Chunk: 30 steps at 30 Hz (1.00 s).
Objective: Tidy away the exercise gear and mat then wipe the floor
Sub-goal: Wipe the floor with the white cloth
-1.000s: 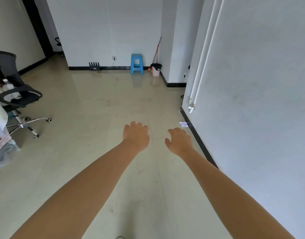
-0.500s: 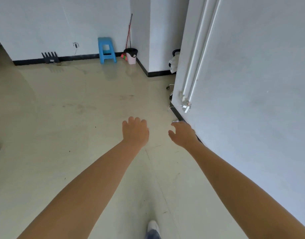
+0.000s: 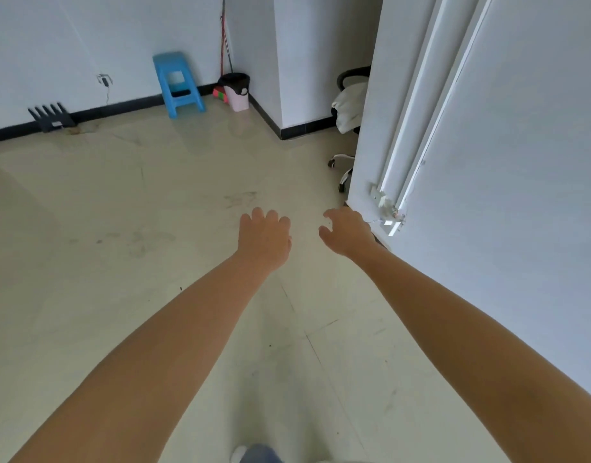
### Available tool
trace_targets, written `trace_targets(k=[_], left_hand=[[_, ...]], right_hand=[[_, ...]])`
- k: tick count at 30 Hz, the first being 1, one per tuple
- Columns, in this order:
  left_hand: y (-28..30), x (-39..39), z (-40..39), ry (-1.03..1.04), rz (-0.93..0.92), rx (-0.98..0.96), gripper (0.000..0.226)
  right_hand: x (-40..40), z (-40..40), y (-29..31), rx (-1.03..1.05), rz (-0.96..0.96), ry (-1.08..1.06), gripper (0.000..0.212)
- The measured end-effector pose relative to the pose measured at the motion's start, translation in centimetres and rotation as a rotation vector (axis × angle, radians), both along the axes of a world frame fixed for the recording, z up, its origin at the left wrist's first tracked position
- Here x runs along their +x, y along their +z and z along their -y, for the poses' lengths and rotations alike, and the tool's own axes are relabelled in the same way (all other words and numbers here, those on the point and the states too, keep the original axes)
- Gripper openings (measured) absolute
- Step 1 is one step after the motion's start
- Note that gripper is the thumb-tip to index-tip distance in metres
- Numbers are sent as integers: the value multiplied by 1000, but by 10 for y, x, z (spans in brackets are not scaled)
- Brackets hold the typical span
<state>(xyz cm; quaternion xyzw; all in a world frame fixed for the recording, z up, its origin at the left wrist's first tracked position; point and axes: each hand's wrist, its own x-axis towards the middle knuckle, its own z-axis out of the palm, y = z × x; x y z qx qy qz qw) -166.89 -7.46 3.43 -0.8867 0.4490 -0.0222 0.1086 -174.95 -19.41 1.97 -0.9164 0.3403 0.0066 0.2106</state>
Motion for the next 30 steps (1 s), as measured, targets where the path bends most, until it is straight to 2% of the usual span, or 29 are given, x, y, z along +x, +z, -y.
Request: trace_targets(k=[3,9,12,15,19,25,30], left_hand=[[-7,76,40,-49,3,8,39],[-54,190,133,-233,-41,89,34],[-79,215,185,-330,-106,172,34],[-106,220,240,-458,-149,262,34],[-152,218,305,-609,-182,319,32],[-248,239,394,-698,-253,388,31],[-369,279,448,-659,-289,425,32]], right_hand=[[58,31,-16,14,5,-80,43],[133,97,-58,126,16,-422,39],[143,120,-90,201,-30,-539,22],[131,137,-125,301,-129,-674,40],[121,170,-178,418,-215,-835,43],[146,239,-276,540,-293,-940,40],[172,296,-384,566,-310,-1002,35]])
